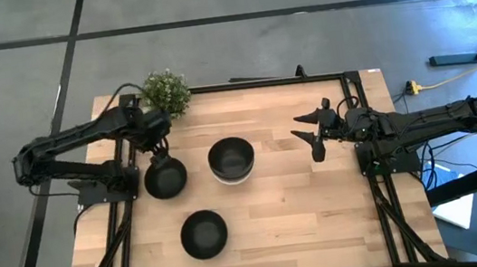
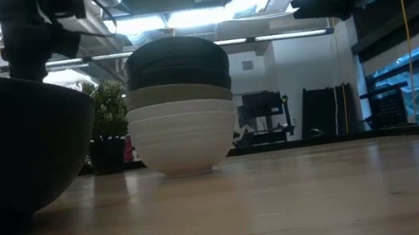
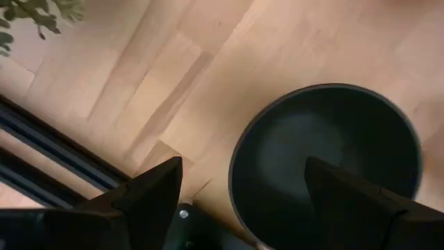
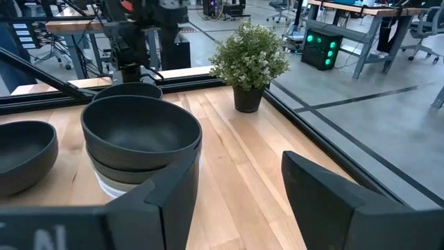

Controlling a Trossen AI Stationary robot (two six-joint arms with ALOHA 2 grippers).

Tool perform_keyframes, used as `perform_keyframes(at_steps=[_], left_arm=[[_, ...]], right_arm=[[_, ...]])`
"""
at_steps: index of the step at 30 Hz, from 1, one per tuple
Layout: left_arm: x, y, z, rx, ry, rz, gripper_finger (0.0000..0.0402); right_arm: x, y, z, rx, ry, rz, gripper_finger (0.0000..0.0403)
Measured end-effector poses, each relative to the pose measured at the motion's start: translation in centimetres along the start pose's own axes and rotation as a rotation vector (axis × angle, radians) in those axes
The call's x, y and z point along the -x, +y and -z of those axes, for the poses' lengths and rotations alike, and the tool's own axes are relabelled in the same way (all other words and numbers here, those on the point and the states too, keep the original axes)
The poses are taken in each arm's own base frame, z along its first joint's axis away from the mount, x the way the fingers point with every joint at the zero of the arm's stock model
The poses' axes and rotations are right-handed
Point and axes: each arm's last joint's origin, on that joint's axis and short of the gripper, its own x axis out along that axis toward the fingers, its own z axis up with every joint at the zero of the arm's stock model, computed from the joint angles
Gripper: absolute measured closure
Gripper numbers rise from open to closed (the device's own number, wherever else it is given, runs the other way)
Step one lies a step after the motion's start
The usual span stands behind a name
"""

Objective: Nest bowls inside each other
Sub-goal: Stack the black bowl on the black bowl

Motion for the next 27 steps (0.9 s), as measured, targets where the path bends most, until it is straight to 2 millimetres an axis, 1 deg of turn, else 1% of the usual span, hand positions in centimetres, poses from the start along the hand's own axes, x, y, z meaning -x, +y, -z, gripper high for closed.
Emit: perform_keyframes(at_steps=[4, 9, 16, 20, 27], left_arm=[[-1.0, -0.2, -0.8, -0.002, 0.051, -0.014, 0.0104], [-2.2, -0.5, -1.5, -0.026, 0.049, -0.015, 0.0104], [-4.8, -0.2, 0.3, -0.004, 0.127, -0.032, 0.0104], [-6.0, -0.2, 0.9, 0.014, 0.142, -0.010, 0.0104], [-7.2, -0.2, 1.4, 0.019, 0.156, 0.015, 0.0105]], right_arm=[[0.0, 0.0, 0.0, 0.000, 0.000, -0.001, 0.0194], [0.0, 0.0, 0.0, 0.000, 0.001, -0.014, 0.0194], [0.0, 0.1, 0.0, -0.001, 0.002, -0.027, 0.0194], [0.0, 0.1, 0.0, -0.001, 0.002, -0.026, 0.0194], [0.0, 0.1, 0.0, -0.002, 0.002, -0.026, 0.0194]])
